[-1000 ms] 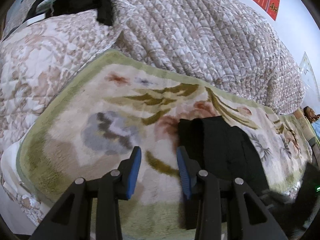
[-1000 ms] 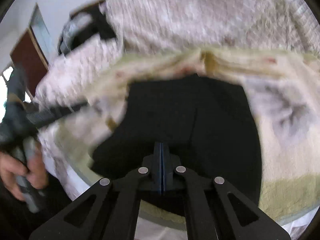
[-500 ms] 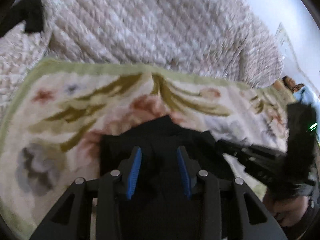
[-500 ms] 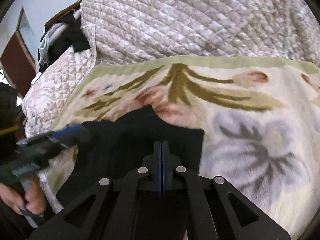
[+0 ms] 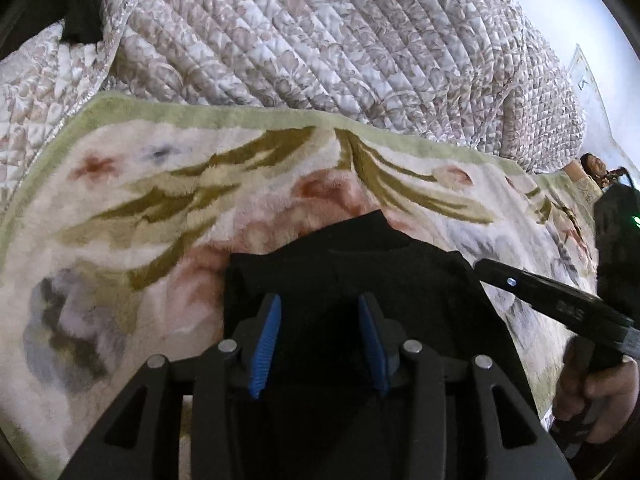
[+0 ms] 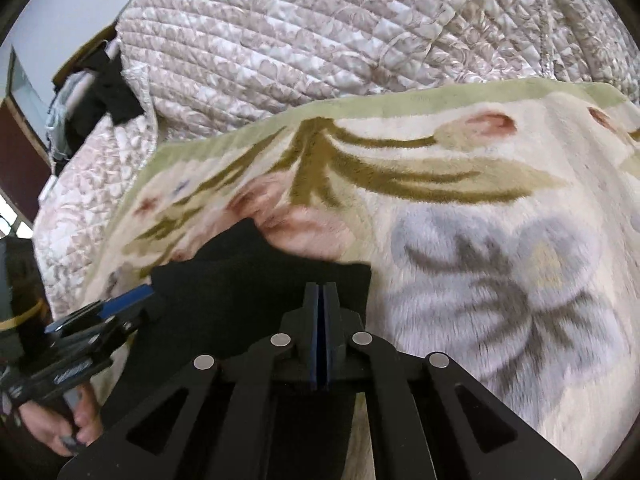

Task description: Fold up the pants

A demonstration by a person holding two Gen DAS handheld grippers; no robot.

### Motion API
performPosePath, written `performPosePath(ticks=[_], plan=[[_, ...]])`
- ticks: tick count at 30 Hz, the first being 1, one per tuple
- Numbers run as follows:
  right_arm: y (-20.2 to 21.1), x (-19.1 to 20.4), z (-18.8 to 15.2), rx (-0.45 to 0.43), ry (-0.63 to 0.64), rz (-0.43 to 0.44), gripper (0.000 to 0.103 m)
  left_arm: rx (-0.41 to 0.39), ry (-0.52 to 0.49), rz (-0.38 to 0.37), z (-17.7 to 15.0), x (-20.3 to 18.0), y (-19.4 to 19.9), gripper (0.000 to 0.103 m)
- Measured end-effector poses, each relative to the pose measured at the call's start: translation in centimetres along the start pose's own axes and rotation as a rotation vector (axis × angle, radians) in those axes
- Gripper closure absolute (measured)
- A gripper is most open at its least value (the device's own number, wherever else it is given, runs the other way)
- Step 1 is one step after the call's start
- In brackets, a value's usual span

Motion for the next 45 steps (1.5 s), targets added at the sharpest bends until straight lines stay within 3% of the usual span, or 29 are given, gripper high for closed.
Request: performPosePath(ticks=[2, 12, 16, 18, 27, 32, 40, 45], plan=[[1.2, 0.9, -0.7, -0.006, 0.025, 0.006, 0.085, -0.021, -0.026, 0.005, -0.3, -0.2, 1.1, 0.059], [3.9, 4.9, -6.8, 0.027, 0.138, 0.043, 0.085, -0.050, -0.072, -0.020, -4.5, -2.1, 5.6, 0.059], [3.5, 5.0, -8.5, 0.029, 0.154, 0.035, 0.085, -0.012, -0.090, -0.003, -7.1, -1.9, 5.1, 0.059], [3.4, 4.9, -8.6, 0.015, 0.158, 0.040, 0.085, -0.022, -0.109, 0.026, -7.6, -1.6, 4.8, 0.059], [3.8, 5.9, -8.4, -0.055, 0.202, 0.021, 0.083, -0.031, -0.094, 0.030, -7.4, -1.0, 5.0, 0.059], [4.0, 6.0, -7.9, -0.070, 0.210, 0.016, 0.074, -0.035, -0.090, 0.053, -6.9, -0.9, 5.0, 0.059], [4.1, 5.5, -7.6, -0.075, 0.187, 0.022, 0.074, -0.043, -0.071, 0.069, -6.4, -0.2, 5.1, 0.059], [4.2, 5.6, -7.5, -0.076, 0.189, 0.020, 0.064, -0.039, -0.058, 0.069, -6.1, 0.0, 5.0, 0.059]])
Point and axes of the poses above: each gripper's, at about its wrist camera, not at the fingertips, and y roughly against the way its jaws point, x to its left, z to its top, the point moved 4 cm from there along -y, roughly the way its jaws point, and after that the axes turned 5 degrees about y, right-handed, at the moved point
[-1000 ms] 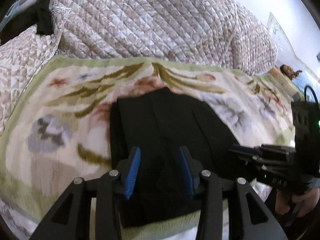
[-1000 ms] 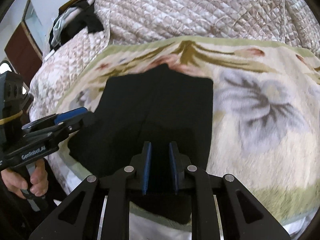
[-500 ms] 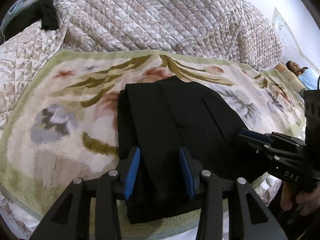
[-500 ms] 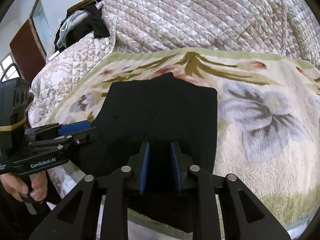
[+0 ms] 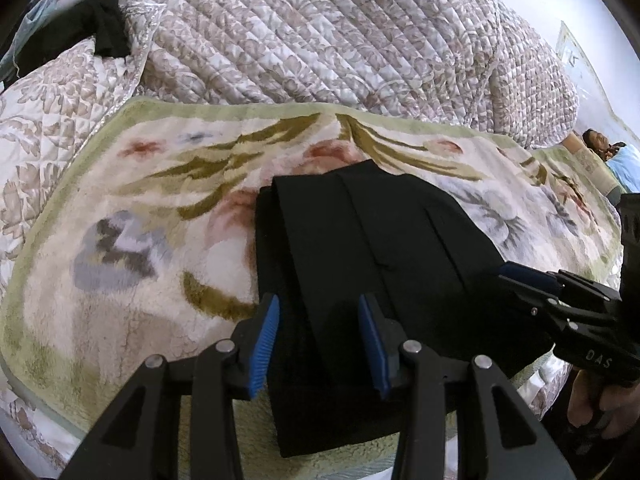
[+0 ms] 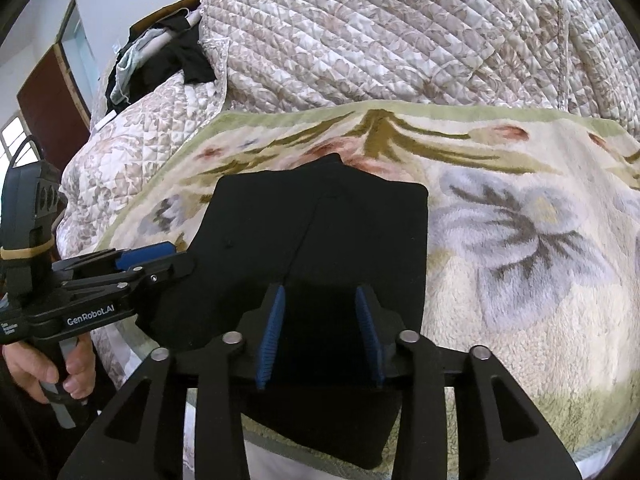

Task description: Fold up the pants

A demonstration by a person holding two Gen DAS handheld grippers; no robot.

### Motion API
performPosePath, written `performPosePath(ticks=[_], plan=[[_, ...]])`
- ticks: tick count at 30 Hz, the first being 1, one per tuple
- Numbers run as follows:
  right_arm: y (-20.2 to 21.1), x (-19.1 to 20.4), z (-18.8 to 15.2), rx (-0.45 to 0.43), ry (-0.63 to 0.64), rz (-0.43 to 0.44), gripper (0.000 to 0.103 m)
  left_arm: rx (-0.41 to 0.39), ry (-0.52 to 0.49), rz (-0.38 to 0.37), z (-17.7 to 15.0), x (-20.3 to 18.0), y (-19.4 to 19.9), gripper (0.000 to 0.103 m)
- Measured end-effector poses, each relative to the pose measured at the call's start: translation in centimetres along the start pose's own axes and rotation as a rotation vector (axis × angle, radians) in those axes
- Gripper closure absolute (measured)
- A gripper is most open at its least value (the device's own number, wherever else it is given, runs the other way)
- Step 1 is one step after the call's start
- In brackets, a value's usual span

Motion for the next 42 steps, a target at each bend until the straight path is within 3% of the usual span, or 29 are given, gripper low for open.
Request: performPosePath(ticks=[5, 9, 13, 17, 19, 22, 30, 33, 35, 42], plan=[[0.1, -0.3, 0.9, 0.005, 0.001, -0.017, 0.064, -0.010, 0.022, 0.004, 0.9, 0.8, 0.1, 0.059], [0.1, -1.2, 1.6, 0.021, -0.015, -0.024, 0.064, 0.004, 0.103, -0.012, 1.4, 2.9, -0.2, 0.053], [-0.2, -3.2, 1.4, 0.044, -0.110, 0.003, 0.063, 0.018, 0.179, -0.069, 1.5, 4.4, -0.5, 0.049], [-0.6, -4.9, 0.5, 0.063, -0.201, 0.010, 0.063, 0.063, 0.211, -0.177, 1.1, 4.0, -1.2, 0.043], [-0.9, -5.6, 0.1, 0.070, -0.241, 0.022, 0.063, 0.090, 0.201, -0.174, 0.9, 3.7, -2.1, 0.042], [-1.7, -6.3, -0.1, 0.082, -0.304, 0.064, 0.060, 0.114, 0.226, -0.180, 0.8, 3.8, -3.2, 0.036], [-4.2, -7.0, 0.7, 0.062, -0.399, 0.182, 0.056, 0.120, 0.256, -0.261, 2.2, 2.9, -5.3, 0.035], [-4.5, -6.8, 1.3, 0.074, -0.412, 0.196, 0.060, 0.111, 0.286, -0.263, 2.5, 3.2, -5.0, 0.053], [-3.9, -6.3, 1.4, 0.066, -0.409, 0.212, 0.085, 0.093, 0.275, -0.260, 2.7, 3.3, -4.2, 0.069], [-2.4, -5.1, 2.9, 0.031, -0.388, 0.240, 0.088, 0.071, 0.266, -0.290, 4.3, 2.5, -2.2, 0.081]])
Point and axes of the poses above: each gripper's, at about its wrist camera, not at the fingertips, and y roughly against the way its jaws point, x to its left, z to its top, the point moved 4 cm from there along -y, roughly the way its jaws point, and after that the axes turned 5 degrees about y, right-handed, at the moved point
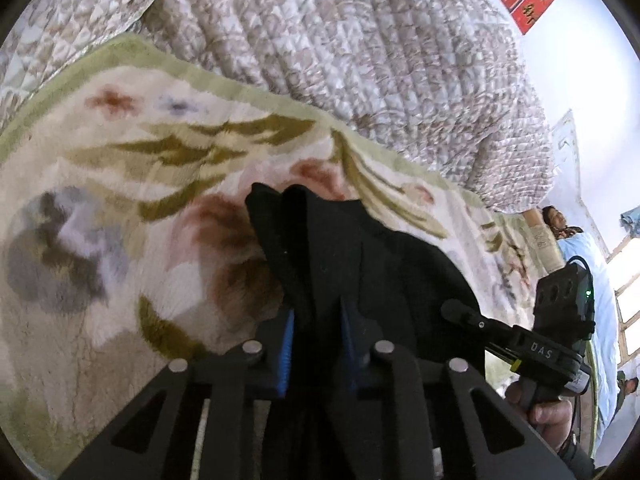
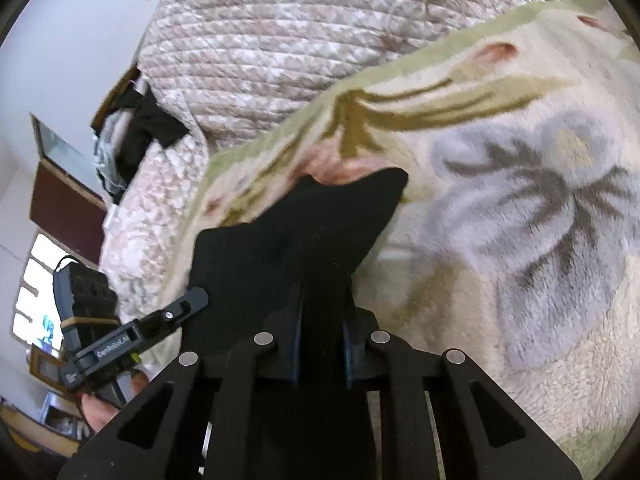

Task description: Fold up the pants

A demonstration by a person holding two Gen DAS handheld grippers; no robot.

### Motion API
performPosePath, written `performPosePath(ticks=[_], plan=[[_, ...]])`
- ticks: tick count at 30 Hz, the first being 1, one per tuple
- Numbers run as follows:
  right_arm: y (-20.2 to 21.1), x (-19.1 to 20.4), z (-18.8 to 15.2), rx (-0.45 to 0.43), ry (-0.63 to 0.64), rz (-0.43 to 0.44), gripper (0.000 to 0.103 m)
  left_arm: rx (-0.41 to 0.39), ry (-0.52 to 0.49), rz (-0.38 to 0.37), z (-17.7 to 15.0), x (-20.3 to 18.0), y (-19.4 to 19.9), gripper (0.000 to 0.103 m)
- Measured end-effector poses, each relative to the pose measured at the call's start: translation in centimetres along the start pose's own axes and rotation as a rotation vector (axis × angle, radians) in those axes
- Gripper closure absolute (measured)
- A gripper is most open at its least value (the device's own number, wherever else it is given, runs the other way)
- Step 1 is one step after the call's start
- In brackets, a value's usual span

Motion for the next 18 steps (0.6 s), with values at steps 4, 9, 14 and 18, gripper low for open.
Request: performPosePath(ticks=[4, 9, 14, 18], plan=[[0.5, 2.5, 2.0, -0.026, 0.055, 0.038, 0.088, -0.028, -0.060, 0.014, 1.7, -1.2, 1.0, 0.082], [-1.4, 4.6, 5.5, -0.029, 0.114, 0.049, 0.088, -0.053, -0.092, 0.052, 5.7, -0.4, 0.5, 0.081], [-5.3, 4.9, 8.8, 0.000, 0.142, 0.032, 0.088, -0.079, -0.143, 0.117, 9.9, 0.5, -1.4, 0.081], [-8.3, 4.1, 10.6, 0.012, 0.166, 0.020, 0.088, -0.082, -0.136, 0.144, 12.0, 2.1, -3.4, 0.081]])
Point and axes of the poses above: each gripper's, at about its wrist camera, not at the fingertips, and y roughly against the way its jaws point, x to its left, z to its top, the point moved 4 cm from there along -y, roughly the way its jaws point, and after that the axes turned 5 degrees about y, right-handed, at the moved point
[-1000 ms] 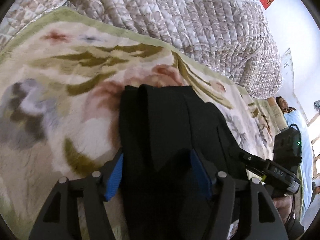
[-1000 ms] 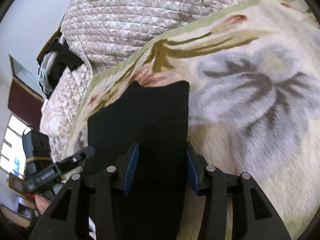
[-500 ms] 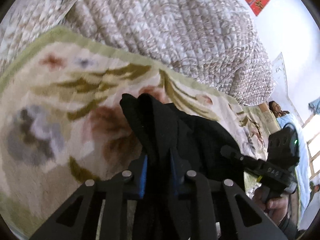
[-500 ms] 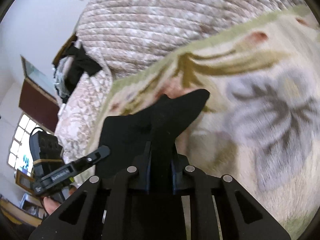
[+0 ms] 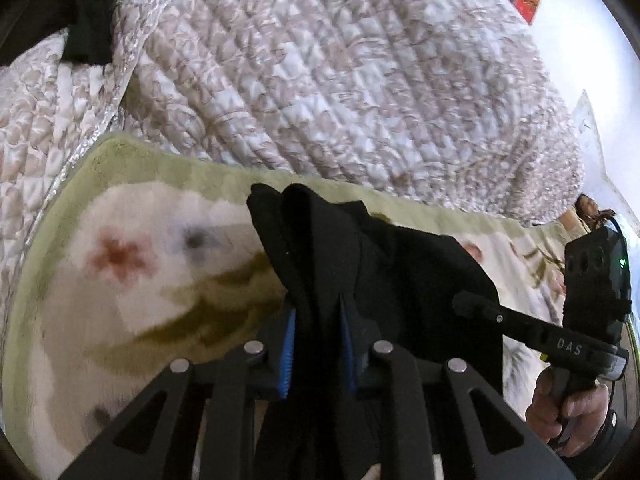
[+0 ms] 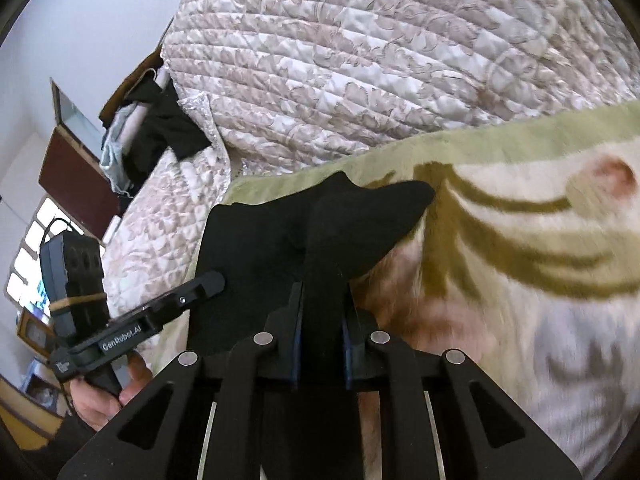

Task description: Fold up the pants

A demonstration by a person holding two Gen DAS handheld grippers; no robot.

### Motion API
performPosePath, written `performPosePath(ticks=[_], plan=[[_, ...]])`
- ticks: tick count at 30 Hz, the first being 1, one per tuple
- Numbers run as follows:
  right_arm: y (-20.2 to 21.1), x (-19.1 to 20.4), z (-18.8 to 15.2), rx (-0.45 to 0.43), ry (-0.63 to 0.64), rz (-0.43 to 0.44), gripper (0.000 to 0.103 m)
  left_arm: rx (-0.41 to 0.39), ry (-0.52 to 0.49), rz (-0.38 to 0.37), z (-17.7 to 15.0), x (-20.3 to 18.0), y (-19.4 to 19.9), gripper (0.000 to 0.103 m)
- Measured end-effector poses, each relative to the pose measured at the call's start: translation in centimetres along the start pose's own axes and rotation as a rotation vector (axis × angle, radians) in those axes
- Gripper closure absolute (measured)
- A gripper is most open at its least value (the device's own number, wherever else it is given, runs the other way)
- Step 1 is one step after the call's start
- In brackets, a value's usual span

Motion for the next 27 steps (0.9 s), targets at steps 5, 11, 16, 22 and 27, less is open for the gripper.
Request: performPosePath(ticks=[5, 11, 16, 22, 27], plan=[[-2.6, -3.6, -0.4, 0.080, -0.050, -0.092, 0.078, 0.077, 0.061, 0.063, -1.1, 3.2, -3.3, 0.073], [1.0, -2.1, -0.7, 0.027, 0.049, -0.198, 0.074, -0.001, 0.083, 0.106, -0.9, 3.7, 0.1, 0.073], [3.0, 2.2, -3.1, 0.013, 0.196, -0.190, 0.074, -0.073, -0.013, 0.082, -2.9, 0.4, 4.2, 0.073], [2.5, 4.4, -7.6, 0.055, 0.313, -0.253, 0.075, -0.011, -0.074, 0.115, -8.4, -1.5, 4.2, 0.073], [1.3, 3.3, -9.3, 0.103, 0.305, -0.284, 0.075, 0.016, -0.109, 0.171, -10.3, -1.7, 3.0, 0.073]])
Point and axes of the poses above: each gripper's, at about its wrist camera, not at the fingertips, and y roughly against the way its jaws point, x to its left, z to its top, the point moved 4 cm from there along -y, roughly the way its jaws point, and after that the axes turned 5 degrees about y, right-handed, at the moved point
